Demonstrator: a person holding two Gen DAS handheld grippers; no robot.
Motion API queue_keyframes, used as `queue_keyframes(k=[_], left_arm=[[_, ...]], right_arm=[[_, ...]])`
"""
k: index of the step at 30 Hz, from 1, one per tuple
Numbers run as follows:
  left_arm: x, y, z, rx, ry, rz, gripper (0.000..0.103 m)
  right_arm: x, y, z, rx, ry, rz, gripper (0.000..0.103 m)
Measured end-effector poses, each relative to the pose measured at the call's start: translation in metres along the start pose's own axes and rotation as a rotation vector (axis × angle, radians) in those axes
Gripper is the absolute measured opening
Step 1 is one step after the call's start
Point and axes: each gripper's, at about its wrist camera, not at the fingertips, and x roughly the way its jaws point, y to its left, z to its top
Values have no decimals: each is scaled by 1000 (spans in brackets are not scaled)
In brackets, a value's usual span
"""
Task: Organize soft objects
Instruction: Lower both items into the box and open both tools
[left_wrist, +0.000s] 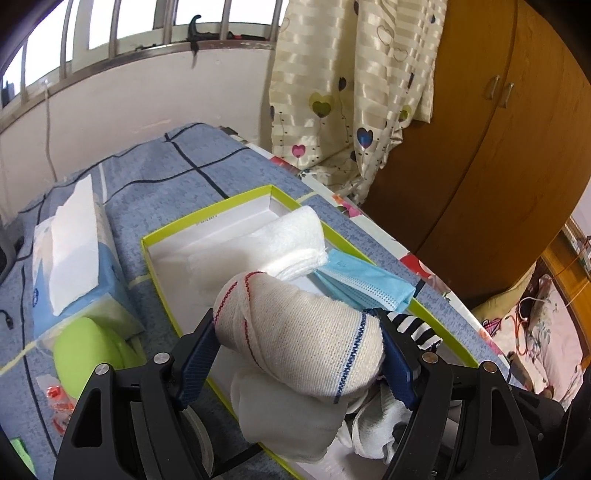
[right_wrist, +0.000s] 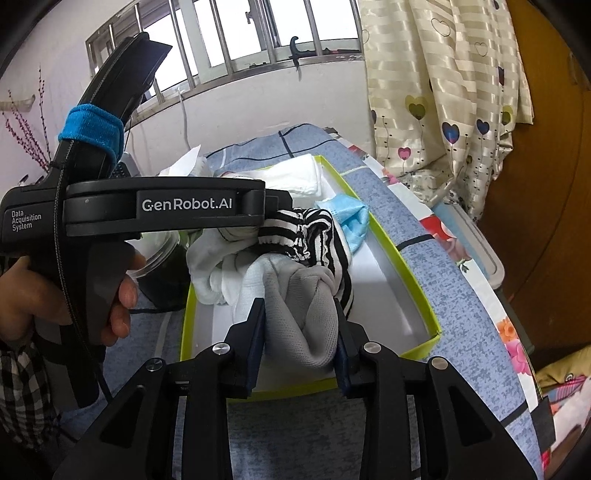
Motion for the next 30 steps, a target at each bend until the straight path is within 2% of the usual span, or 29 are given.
queue_keyframes(k=[9,13,17,22,30], left_arm=[[-9,2,-4,-6,-14,-1,79],[-15,1,-5,-6,-23,-3,80],[-20,3,-6,-14,-31,-6,80],[-30,1,-5,-15,-59,-7,80],[-32,-17,4,33,-78,-67,80]], right_arm=[[-7,2,2,0,-27,-39,61],[-11,4,3,-4,-41,-45,62],[-15,6,3,-5,-57,-63,71],[-19,5,3,2,-72,-77,72],[-20,6,2,15,-72,-89,72]])
